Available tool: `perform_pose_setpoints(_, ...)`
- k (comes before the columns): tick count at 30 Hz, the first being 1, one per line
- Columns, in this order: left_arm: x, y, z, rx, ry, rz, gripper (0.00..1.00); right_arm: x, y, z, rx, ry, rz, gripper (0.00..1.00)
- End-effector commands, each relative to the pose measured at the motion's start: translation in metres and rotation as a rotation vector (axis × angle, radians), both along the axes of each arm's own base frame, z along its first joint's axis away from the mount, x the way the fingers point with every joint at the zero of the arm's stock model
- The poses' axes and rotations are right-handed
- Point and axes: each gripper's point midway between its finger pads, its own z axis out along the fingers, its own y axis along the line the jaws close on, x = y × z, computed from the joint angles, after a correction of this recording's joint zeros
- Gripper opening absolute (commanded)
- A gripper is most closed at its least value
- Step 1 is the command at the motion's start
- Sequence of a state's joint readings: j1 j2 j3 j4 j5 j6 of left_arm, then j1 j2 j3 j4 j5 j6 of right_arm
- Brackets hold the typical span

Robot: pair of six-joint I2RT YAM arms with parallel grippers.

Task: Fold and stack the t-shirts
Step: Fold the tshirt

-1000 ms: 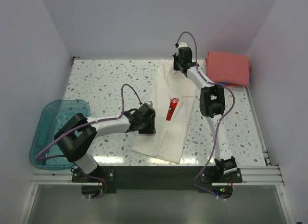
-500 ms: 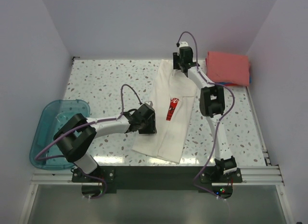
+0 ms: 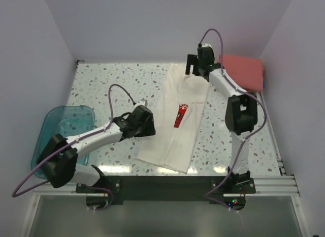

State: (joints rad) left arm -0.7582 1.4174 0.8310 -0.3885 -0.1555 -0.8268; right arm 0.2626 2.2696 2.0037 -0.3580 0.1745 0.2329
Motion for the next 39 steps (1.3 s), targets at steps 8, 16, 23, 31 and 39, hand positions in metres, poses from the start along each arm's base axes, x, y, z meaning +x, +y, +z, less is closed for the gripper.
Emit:
perform_pose_setpoints(8,-0.050,0.054,-0.021,0.002,0.046,0.078,0.60,-0.264,0.049,-0.002,0.161,0.198,0.041,0.77)
perform_pose_setpoints(16,-0.082,0.055,-0.037,-0.065,0.102,0.042,0.60,-0.416,0.030,-0.066,0.220,0.444,0.071,0.68)
perform_pose_setpoints(23,-0.106,0.052,-0.054,-0.056,0.169,0.007,0.59,-0.474,0.023,-0.083,0.332,0.584,0.063,0.62)
perform_pose_setpoints(31,-0.117,0.055,-0.065,-0.016,0.213,-0.009,0.54,-0.505,0.038,-0.099,0.384,0.709,0.084,0.61)
perform_pose_setpoints(39,-0.126,0.061,-0.071,0.002,0.241,-0.008,0.43,-0.522,0.057,-0.115,0.382,0.771,0.095,0.61)
